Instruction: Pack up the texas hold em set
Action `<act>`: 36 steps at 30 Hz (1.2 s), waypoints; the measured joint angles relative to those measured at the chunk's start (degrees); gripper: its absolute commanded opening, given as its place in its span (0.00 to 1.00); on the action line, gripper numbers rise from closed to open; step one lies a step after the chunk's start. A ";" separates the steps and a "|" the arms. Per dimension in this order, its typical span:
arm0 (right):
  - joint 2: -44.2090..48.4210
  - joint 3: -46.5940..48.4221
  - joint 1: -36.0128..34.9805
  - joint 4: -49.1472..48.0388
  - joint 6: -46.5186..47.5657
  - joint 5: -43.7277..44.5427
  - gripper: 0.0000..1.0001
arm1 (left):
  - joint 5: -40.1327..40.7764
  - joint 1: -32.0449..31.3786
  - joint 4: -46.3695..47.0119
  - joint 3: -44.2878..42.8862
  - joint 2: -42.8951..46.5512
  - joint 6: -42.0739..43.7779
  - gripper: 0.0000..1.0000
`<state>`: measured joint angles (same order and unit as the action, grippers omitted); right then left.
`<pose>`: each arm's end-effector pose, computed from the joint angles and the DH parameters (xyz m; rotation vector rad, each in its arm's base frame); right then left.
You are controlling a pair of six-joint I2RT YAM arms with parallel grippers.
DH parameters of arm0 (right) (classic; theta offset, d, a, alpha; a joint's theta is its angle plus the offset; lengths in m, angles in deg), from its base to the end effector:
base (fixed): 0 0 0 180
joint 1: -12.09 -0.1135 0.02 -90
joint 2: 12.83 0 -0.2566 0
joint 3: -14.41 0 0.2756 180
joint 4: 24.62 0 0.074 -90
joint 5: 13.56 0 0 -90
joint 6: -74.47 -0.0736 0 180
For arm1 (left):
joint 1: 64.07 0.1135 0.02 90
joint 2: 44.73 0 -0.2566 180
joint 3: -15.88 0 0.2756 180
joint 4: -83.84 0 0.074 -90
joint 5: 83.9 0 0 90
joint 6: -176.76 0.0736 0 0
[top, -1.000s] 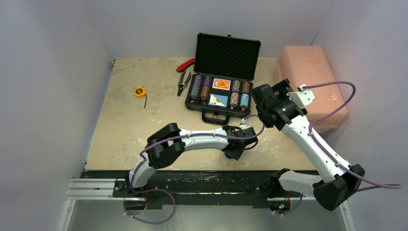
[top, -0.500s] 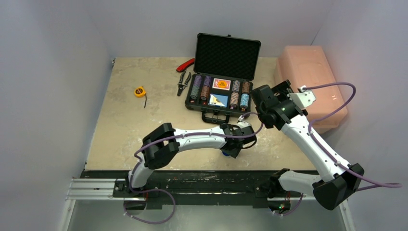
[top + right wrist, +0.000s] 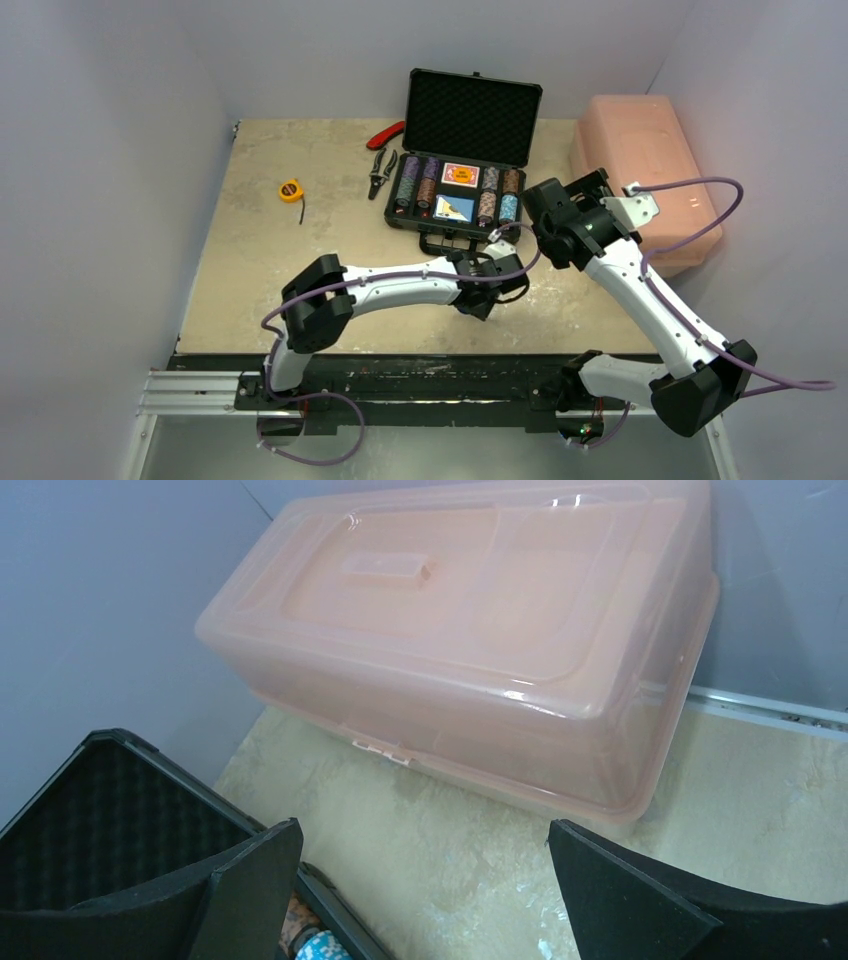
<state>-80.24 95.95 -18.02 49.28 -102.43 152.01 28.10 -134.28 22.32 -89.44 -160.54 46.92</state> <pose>0.2392 0.0563 0.3379 1.1612 1.3731 -0.3075 0.1772 -0.4109 0.1590 0.6155 2.5790 -0.0485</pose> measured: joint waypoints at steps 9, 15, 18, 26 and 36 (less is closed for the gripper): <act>0.00 0.00 0.00 0.72 -1.18 0.00 0.98 | 1.01 3.65 0.00 0.83 3.56 0.90 0.00; 0.02 0.00 0.00 0.81 -1.49 0.00 0.98 | 0.90 7.37 0.04 0.83 4.28 2.51 0.00; 0.09 0.00 0.00 0.81 -1.62 0.00 0.98 | 0.76 9.29 0.02 0.81 4.50 3.56 0.00; 0.11 0.00 0.00 0.76 -1.60 -0.02 0.98 | 0.70 12.48 -0.98 -5.51 3.69 6.71 0.00; 0.11 -0.28 0.00 -0.24 -0.85 -0.07 0.97 | -1.64 15.98 -2.29 -16.50 -2.14 9.42 0.00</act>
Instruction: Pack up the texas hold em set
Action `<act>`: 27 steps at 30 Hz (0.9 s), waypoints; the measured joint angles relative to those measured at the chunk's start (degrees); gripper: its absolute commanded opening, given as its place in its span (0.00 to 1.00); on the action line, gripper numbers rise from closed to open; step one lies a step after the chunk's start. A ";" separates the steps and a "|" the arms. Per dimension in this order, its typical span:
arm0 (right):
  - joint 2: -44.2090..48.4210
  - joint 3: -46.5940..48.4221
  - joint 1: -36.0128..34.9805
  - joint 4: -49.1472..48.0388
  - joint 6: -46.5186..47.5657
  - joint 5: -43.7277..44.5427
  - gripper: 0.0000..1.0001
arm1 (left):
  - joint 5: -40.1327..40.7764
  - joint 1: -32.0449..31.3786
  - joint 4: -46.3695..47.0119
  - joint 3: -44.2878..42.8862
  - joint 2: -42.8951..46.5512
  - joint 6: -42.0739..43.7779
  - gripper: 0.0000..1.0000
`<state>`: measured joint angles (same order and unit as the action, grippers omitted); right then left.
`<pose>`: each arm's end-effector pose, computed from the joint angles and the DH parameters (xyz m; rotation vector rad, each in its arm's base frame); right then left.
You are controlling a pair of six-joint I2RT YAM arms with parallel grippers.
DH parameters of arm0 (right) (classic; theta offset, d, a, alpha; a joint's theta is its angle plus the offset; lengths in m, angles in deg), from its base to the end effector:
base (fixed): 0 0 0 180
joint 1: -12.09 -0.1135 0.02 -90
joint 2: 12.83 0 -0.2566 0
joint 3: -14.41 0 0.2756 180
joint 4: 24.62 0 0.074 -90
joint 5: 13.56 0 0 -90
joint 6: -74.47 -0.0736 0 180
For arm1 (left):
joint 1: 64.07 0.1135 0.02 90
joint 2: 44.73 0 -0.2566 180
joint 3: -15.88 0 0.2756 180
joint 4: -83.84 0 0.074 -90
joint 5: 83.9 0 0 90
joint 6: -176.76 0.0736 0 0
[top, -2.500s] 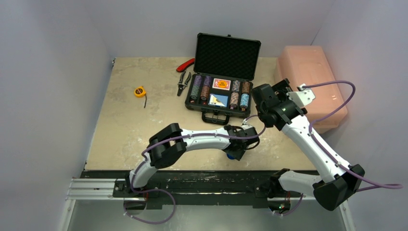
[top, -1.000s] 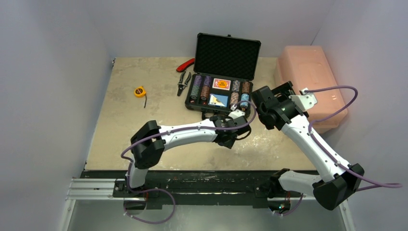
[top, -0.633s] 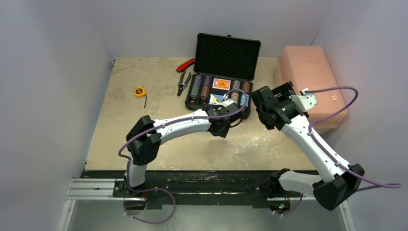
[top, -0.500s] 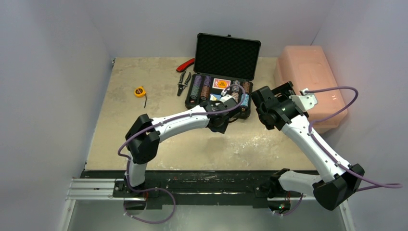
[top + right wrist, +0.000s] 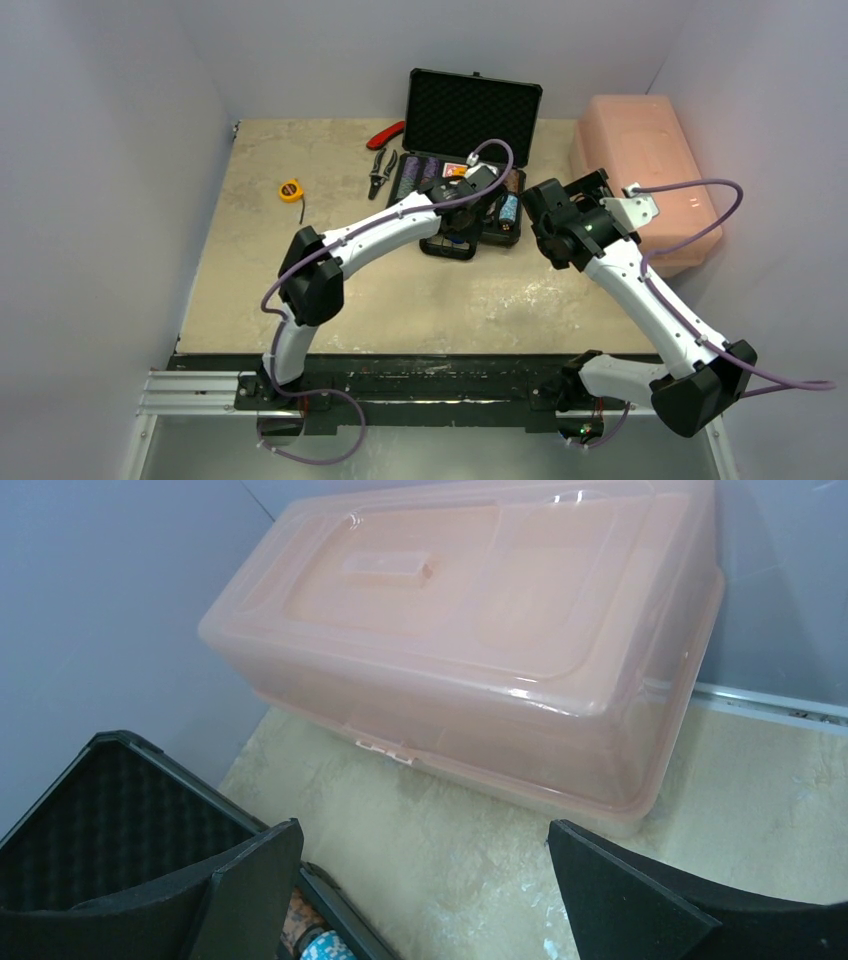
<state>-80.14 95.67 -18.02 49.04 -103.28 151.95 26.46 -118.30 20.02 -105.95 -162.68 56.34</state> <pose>0.2391 0.0563 0.3369 1.1716 1.3641 -0.2954 0.3054 -0.3801 0.2351 0.4008 2.4896 -0.1210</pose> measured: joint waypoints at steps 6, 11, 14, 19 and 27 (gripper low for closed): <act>0.00 -0.90 0.00 -1.44 1.09 -0.02 0.98 | -0.92 2.51 -2.36 -6.99 -4.15 1.60 0.00; 0.00 -1.31 0.00 -2.23 1.55 -0.04 0.98 | -2.01 3.63 -3.48 -12.33 -7.04 2.82 0.00; 0.00 -1.40 0.00 -2.40 1.75 -0.04 0.98 | -2.62 3.93 -4.24 -15.50 -8.96 3.52 0.00; 0.00 -1.46 0.00 -2.49 1.90 -0.02 0.98 | -3.50 4.24 -5.35 -21.14 -12.50 4.52 0.00; 0.00 -1.55 -0.63 -2.75 1.90 0.00 0.98 | -4.72 6.36 -6.05 -25.68 -15.12 4.61 0.00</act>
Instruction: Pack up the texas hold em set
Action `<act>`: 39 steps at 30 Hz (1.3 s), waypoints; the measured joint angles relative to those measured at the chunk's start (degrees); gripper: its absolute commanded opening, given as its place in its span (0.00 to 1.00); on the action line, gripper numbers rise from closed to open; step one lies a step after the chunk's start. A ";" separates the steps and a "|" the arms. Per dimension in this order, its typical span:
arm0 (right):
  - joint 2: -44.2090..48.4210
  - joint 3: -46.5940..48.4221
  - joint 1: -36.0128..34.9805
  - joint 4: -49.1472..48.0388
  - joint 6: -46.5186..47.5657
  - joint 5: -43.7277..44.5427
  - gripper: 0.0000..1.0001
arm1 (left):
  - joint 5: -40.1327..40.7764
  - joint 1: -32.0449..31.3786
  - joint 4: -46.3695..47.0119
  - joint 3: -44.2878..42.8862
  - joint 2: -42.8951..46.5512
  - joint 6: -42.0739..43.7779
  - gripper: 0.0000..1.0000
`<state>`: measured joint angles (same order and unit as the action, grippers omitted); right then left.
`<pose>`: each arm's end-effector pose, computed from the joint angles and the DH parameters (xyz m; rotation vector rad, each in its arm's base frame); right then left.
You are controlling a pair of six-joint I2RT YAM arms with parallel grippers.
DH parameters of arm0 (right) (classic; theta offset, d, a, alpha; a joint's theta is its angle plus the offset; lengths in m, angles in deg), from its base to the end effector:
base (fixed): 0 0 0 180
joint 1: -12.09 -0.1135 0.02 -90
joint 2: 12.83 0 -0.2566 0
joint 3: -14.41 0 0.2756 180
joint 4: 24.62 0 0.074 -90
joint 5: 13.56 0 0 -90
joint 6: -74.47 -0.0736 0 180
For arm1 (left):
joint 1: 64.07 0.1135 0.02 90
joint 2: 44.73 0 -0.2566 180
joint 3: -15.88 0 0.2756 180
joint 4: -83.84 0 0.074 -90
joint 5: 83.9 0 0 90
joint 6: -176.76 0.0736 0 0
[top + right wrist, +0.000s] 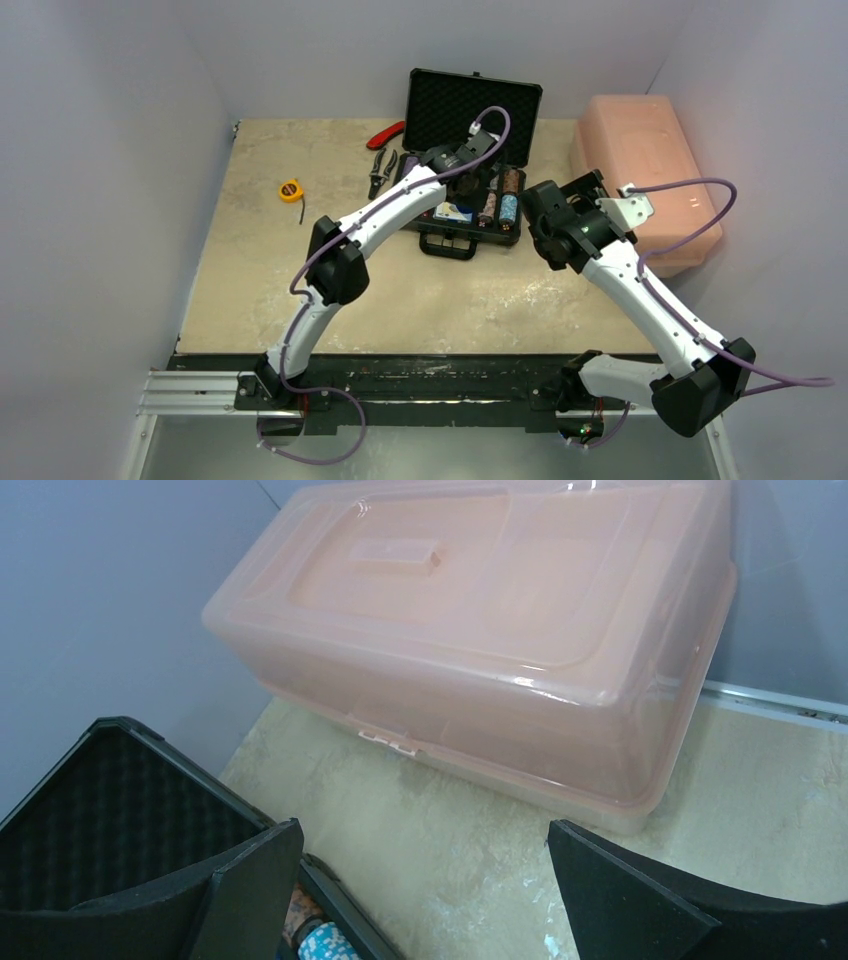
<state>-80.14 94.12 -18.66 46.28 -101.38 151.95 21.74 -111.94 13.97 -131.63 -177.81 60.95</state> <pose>0.2414 0.0607 0.3306 1.1508 1.3778 -0.2929 0.3799 -0.3904 0.2503 0.3726 2.4688 -0.1911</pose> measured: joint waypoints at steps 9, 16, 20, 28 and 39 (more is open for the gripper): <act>0.00 -0.04 -0.48 -0.07 0.02 0.02 0.99 | -1.77 2.40 0.33 -0.31 -2.16 1.27 0.00; 0.20 -0.17 -0.76 -0.09 0.02 0.04 0.99 | -2.60 3.26 0.48 -0.31 -3.48 1.92 0.00; 0.37 -0.24 -0.87 -0.11 0.04 0.04 0.99 | -3.08 3.65 0.76 -0.31 -4.02 2.51 0.00; 0.37 -0.52 -1.09 -0.17 0.24 0.04 0.99 | -3.02 4.02 1.09 -0.31 -5.49 2.91 0.00; 0.35 -0.66 -1.14 -0.50 0.42 0.04 0.99 | -1.73 4.24 1.62 -0.31 -5.84 2.99 0.01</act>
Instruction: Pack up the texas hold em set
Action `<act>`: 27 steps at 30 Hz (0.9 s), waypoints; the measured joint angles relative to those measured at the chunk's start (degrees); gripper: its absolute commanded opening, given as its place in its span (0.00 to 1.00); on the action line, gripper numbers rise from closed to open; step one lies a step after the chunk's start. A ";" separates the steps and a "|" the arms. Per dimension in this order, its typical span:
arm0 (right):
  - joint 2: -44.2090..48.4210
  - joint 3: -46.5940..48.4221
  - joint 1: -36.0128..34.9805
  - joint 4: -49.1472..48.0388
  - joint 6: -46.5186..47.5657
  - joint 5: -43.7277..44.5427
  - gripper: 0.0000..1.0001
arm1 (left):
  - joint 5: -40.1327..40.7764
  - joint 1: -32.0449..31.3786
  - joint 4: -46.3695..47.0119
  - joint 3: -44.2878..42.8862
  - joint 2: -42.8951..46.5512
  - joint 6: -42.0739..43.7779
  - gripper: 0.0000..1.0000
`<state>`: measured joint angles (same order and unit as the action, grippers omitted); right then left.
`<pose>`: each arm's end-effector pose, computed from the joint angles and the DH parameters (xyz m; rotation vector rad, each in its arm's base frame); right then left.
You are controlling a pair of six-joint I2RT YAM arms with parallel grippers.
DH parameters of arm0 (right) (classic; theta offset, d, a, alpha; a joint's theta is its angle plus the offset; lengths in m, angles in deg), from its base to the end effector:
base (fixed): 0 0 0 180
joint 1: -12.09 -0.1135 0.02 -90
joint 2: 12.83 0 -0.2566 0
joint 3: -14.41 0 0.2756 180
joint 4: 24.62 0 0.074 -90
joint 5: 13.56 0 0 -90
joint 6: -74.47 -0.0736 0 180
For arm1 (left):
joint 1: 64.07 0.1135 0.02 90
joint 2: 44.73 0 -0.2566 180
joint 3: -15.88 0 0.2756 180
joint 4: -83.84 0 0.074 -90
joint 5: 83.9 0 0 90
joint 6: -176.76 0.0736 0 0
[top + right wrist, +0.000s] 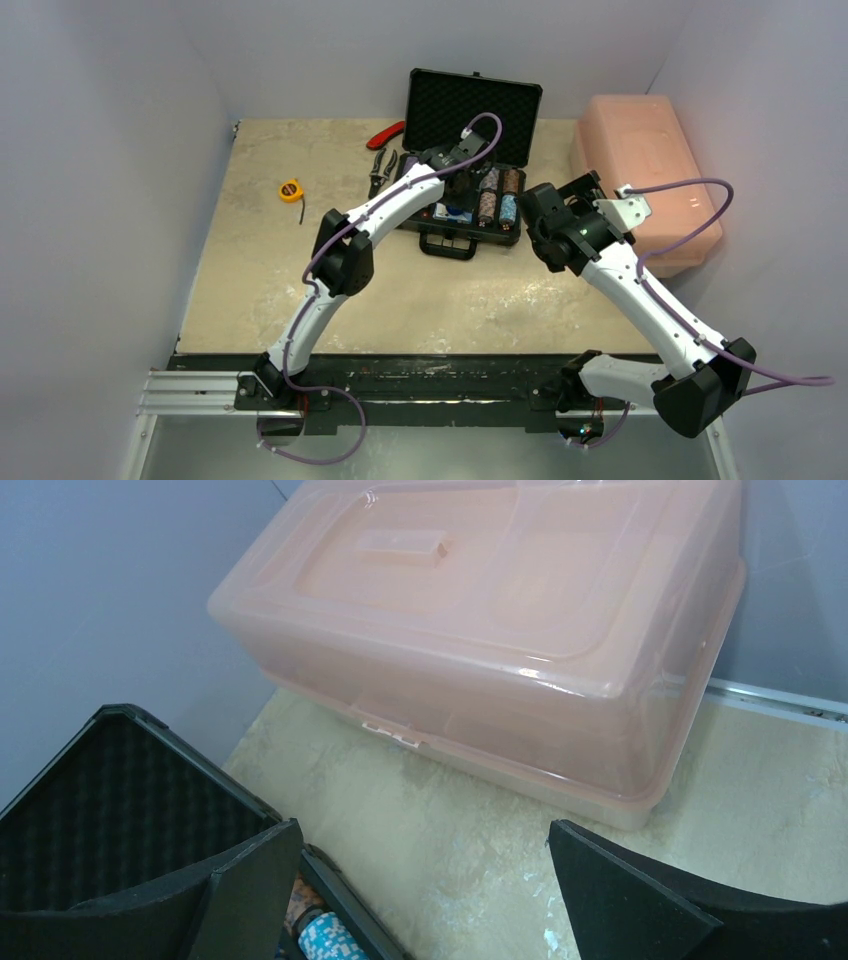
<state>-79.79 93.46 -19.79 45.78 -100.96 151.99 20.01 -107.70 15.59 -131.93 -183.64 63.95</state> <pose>0.2394 0.0650 0.3288 1.1330 1.3902 -0.2816 0.4174 -0.3735 0.1997 0.3788 2.5357 -0.1232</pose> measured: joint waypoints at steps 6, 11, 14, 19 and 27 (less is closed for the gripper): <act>0.00 -0.11 0.00 -0.02 0.00 0.02 0.99 | 0.22 0.22 0.55 0.00 -0.55 0.02 0.08; 0.00 -0.24 -0.11 -0.04 0.02 0.02 0.99 | 0.24 0.24 0.74 0.00 -0.96 0.07 0.18; 0.00 -0.24 -0.11 -0.04 0.02 0.02 0.99 | 0.24 0.24 0.76 -0.02 -0.96 0.09 0.37; 0.00 -0.24 -0.26 -0.04 0.02 0.02 0.99 | 0.22 0.24 0.74 0.00 -0.96 0.37 0.69; 0.00 -0.24 -0.28 -0.07 0.02 0.04 0.99 | 0.15 0.28 3.06 2.23 -0.11 2.01 0.90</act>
<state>-79.79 93.22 -20.08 45.71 -100.94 152.04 20.17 -107.42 18.65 -129.70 -183.75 65.96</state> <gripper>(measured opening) 0.987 0.880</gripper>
